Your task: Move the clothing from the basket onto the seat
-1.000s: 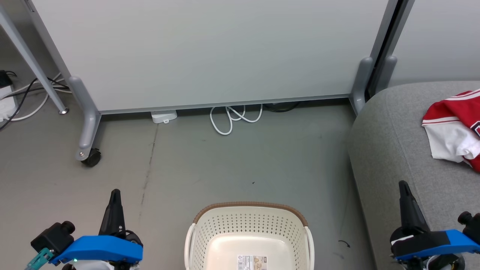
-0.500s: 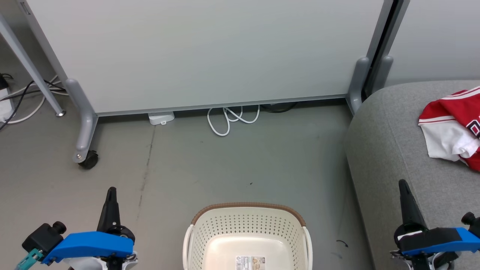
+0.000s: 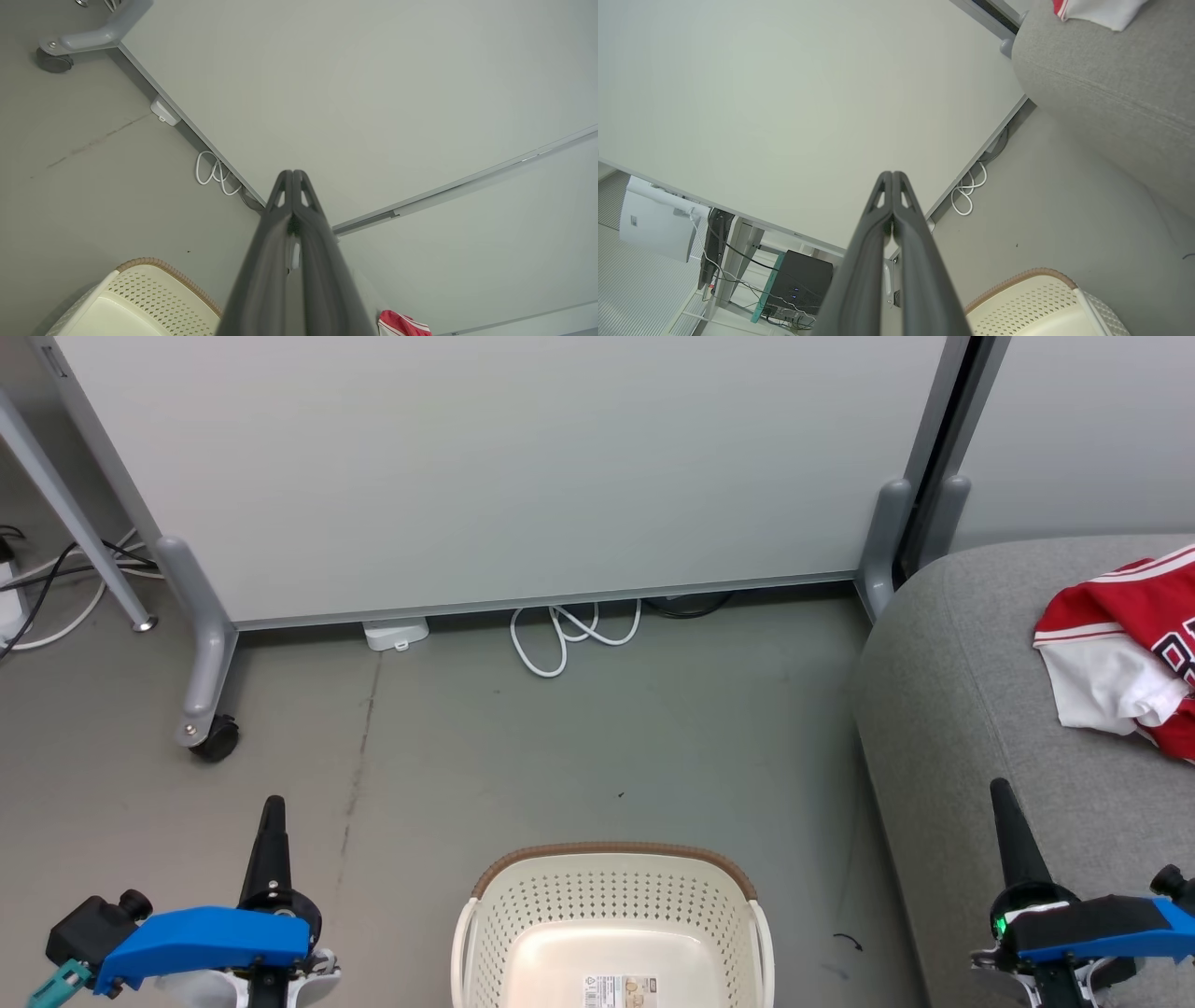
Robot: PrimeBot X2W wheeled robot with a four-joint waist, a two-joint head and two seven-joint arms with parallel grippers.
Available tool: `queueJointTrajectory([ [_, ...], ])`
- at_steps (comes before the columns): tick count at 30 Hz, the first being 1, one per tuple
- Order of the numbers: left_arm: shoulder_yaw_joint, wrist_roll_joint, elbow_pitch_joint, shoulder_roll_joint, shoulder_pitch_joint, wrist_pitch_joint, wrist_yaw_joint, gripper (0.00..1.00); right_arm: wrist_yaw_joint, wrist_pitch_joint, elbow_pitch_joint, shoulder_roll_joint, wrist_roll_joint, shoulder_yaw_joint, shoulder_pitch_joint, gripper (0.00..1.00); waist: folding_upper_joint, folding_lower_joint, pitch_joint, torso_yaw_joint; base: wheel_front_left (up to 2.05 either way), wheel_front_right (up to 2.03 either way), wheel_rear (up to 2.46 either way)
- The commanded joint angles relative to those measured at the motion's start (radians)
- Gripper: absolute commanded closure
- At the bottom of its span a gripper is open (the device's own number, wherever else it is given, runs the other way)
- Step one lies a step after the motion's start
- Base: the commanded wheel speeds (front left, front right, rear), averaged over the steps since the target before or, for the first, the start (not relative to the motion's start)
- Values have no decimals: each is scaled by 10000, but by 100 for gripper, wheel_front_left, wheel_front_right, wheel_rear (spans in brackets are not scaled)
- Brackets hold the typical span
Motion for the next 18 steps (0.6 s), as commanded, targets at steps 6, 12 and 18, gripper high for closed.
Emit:
queueJointTrajectory([
  [6, 184, -806, -136, -13, -284, 228, -70, 100, 5, 219, -50, -64, 868, -37, -266, 100, 0, -1, -15, -44, 0, 0, 0],
  [12, 277, -1376, -150, -43, -308, 371, -109, 100, 5, 369, -30, -67, 1475, -45, -288, 100, 0, -1, -29, -83, 0, 0, 0],
  [18, 369, -1922, -160, -71, -330, 515, -137, 100, 5, 520, -12, -70, 2058, -54, -324, 100, 0, -1, -42, -123, 0, 0, 0],
])
